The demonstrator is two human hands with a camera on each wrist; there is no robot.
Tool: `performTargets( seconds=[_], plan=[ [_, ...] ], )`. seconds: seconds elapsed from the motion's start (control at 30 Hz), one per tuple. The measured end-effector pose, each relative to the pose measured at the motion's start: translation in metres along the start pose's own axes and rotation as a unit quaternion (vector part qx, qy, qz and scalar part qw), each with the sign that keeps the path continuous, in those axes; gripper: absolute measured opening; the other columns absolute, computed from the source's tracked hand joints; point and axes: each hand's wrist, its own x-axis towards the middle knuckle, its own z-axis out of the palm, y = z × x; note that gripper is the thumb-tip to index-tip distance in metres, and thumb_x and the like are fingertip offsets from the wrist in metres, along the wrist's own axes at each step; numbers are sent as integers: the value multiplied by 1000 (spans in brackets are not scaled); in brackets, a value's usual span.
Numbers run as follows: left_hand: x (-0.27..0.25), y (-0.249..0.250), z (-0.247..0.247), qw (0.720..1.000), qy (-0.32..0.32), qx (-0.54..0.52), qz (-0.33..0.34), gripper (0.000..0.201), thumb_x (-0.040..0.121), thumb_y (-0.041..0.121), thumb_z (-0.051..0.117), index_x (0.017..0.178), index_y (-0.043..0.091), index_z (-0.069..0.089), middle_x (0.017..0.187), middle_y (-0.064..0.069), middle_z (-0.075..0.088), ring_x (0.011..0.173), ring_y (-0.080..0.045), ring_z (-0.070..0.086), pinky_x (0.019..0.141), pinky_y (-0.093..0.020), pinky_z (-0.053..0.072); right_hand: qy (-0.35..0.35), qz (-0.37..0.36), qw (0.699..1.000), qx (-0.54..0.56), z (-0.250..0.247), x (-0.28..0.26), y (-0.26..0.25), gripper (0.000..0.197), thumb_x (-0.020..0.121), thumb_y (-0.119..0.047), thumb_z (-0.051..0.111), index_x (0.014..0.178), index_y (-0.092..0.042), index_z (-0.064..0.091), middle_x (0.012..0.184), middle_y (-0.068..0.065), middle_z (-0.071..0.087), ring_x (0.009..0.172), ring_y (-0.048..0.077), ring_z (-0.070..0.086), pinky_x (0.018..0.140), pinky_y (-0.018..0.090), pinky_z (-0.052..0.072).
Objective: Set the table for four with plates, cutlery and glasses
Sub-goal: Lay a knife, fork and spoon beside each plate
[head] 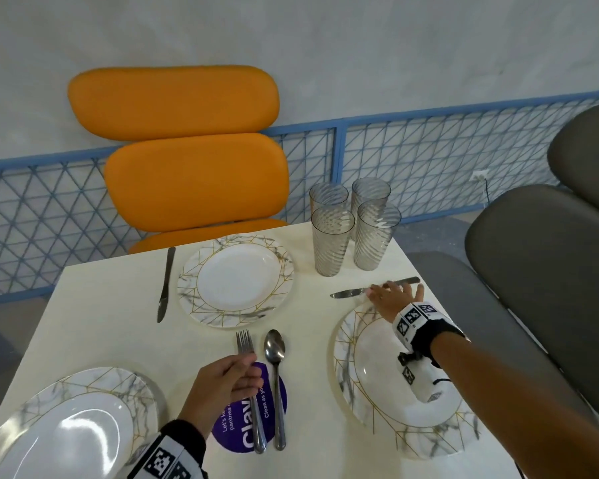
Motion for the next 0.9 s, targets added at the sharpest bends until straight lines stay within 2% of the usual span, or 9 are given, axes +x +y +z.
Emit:
performTargets(
  seconds=[0.13, 0.3, 0.47, 0.53, 0.63, 0.67, 0.73, 0.83, 0.9],
  plan=[
    [-2, -2, -1, 1000, 3, 4, -5, 13, 90, 9, 55, 95, 10, 66, 87, -20, 72, 82, -31, 70, 63, -25, 59, -15, 5, 1000, 9, -2, -2, 4, 51, 95, -53, 12, 142, -38, 27, 157, -1, 15, 145, 30, 8, 116, 56, -4],
    [-2, -10, -2, 1000, -2, 20, -7, 15, 90, 1, 54, 96, 5, 67, 90, -21, 71, 80, -28, 70, 63, -23, 58, -4, 0, 1000, 19, -1, -7, 8, 48, 97, -50, 15, 139, -36, 33, 155, 0, 22, 144, 30, 15, 116, 55, 0],
    [1, -11, 1, 999, 8, 34, -2, 15, 87, -4, 55, 90, 5, 68, 87, -19, 70, 74, -23, 67, 62, -20, 57, 3, 6, 1000, 21, 0, -9, 7, 49, 97, -49, 17, 141, -33, 30, 155, 1, 20, 143, 31, 15, 116, 53, 3],
    [2, -11, 1, 999, 23, 43, 4, 16, 87, -3, 56, 89, 7, 68, 87, -17, 70, 75, -22, 67, 64, -19, 57, 53, -9, 998, 22, 2, -11, 0, 48, 97, -47, 23, 141, -29, 30, 153, 4, 26, 140, 31, 22, 116, 50, 10],
    [3, -15, -3, 997, 47, 55, 9, 15, 86, -1, 58, 90, 9, 69, 88, -18, 70, 77, -22, 66, 67, -21, 56, 144, -113, 983, 33, 6, -25, -28, 46, 96, -38, 37, 138, -19, 38, 143, 7, 42, 131, 28, 35, 111, 42, 26],
    [3, -16, -4, 997, 53, 57, 8, 15, 86, -1, 58, 91, 8, 69, 89, -18, 71, 78, -22, 66, 69, -22, 56, 137, -160, 976, 48, 7, -32, -42, 45, 96, -34, 40, 137, -17, 40, 140, 8, 44, 129, 28, 37, 109, 39, 29],
    [3, -19, -6, 996, 62, 59, 6, 15, 85, -1, 59, 91, 9, 69, 88, -16, 71, 80, -23, 66, 73, -24, 56, 69, -226, 969, 79, 13, -47, -73, 45, 95, -28, 43, 138, -14, 40, 136, 11, 46, 127, 27, 38, 109, 38, 31],
    [1, -22, -9, 996, 74, 57, -1, 15, 84, -1, 60, 89, 10, 69, 83, -12, 71, 77, -22, 66, 79, -30, 55, -44, -235, 965, 103, 31, -59, -119, 49, 95, -31, 44, 139, -13, 36, 138, 12, 43, 130, 27, 37, 110, 41, 32],
    [-2, -23, -11, 996, 75, 52, -4, 17, 84, -4, 59, 88, 9, 69, 79, -10, 69, 73, -21, 63, 78, -30, 54, -63, -222, 968, 101, 43, -65, -142, 46, 93, -27, 47, 134, -8, 41, 136, 15, 46, 125, 29, 44, 104, 39, 38]
  ],
)
